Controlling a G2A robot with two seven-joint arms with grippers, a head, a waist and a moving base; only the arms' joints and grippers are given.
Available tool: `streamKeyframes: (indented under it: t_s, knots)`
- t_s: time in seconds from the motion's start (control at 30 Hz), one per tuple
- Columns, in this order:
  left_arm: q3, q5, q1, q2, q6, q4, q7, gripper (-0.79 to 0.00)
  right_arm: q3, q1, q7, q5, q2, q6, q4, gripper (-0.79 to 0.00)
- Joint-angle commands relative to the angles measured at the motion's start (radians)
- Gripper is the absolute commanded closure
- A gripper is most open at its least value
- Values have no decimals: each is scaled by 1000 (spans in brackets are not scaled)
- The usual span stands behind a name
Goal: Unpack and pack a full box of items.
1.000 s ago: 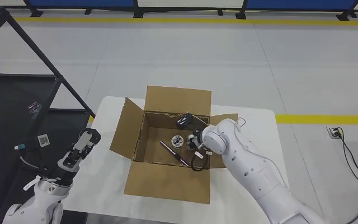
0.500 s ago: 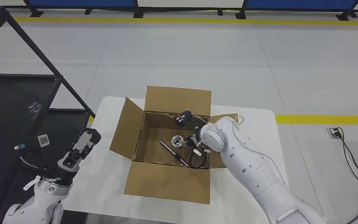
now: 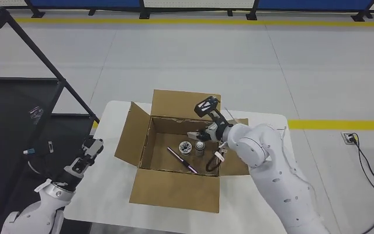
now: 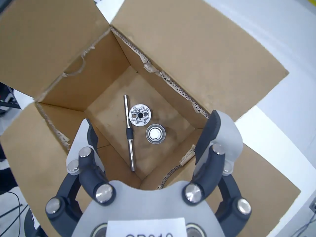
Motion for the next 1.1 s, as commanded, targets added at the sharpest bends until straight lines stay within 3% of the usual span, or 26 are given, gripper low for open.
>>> streamKeyframes:
  t_s: [0.0,0.2,0.33,0.47,0.63,1.07]
  knots:
    - [21,12,-8,1,-4,8,-28,-785,40,-33,-21,31,7,-9,-39,-785]
    - [90,53,-24,0,-20,0,-55,-785,153,-121,-47,65,26,36,-124,-785]
    - [128,56,-36,-2,-18,-13,-70,-785,232,-183,-46,66,36,159,-182,-785]
    - [169,64,-57,-3,-9,-17,-84,-785,294,-245,-49,91,46,193,-233,-785]
    - [230,88,-95,-6,20,4,-99,-785,363,-272,28,148,57,234,-213,-785]
    - [369,122,-211,-19,61,115,-118,-785,393,-197,132,339,80,110,1,-785]
